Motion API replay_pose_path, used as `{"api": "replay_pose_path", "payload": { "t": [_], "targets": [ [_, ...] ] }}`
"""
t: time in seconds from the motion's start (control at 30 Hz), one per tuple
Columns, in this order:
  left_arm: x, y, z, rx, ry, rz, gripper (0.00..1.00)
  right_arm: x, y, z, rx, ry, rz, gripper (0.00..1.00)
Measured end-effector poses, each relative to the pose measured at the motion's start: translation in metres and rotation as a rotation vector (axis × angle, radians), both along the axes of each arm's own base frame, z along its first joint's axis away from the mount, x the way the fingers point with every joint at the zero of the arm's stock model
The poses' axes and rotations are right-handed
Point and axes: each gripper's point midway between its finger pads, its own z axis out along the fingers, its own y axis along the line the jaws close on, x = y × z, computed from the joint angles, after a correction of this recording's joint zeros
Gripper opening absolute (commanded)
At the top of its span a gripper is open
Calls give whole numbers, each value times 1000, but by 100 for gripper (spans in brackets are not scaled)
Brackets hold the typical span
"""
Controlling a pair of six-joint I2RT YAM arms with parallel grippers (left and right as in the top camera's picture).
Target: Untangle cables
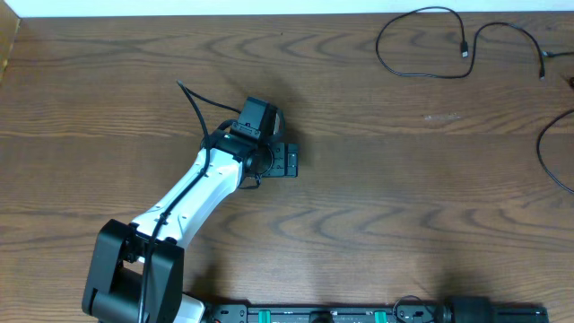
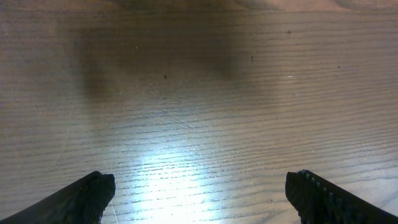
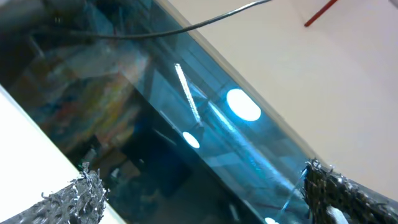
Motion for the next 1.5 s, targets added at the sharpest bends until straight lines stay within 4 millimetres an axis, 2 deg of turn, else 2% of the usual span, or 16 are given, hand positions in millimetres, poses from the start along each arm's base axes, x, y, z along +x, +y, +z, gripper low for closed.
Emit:
{"api": "replay_pose_path", "payload": {
  "t": [0.07, 0.2, 0.33, 0.43, 1.1, 1.37, 1.5],
  "targets": [
    [0, 0, 0, 0, 0, 0, 95, 3, 0, -3, -12, 10, -14, 99],
    [0, 0, 0, 0, 0, 0, 95, 20, -1, -23, -26, 111, -30, 99],
    [0, 0, 0, 0, 0, 0, 95, 45, -2, -63, -34, 306, -37, 99],
    [0, 0, 0, 0, 0, 0, 95, 55, -4, -81, -37, 388, -47, 99],
    [0, 0, 0, 0, 0, 0, 95, 52, 13, -86, -105, 386, 34, 99],
    [0, 0, 0, 0, 0, 0, 95, 87, 15, -105, -113, 463, 53, 99],
    [0, 0, 0, 0, 0, 0, 95, 115, 14, -121, -112, 513, 59, 99]
  ]
}}
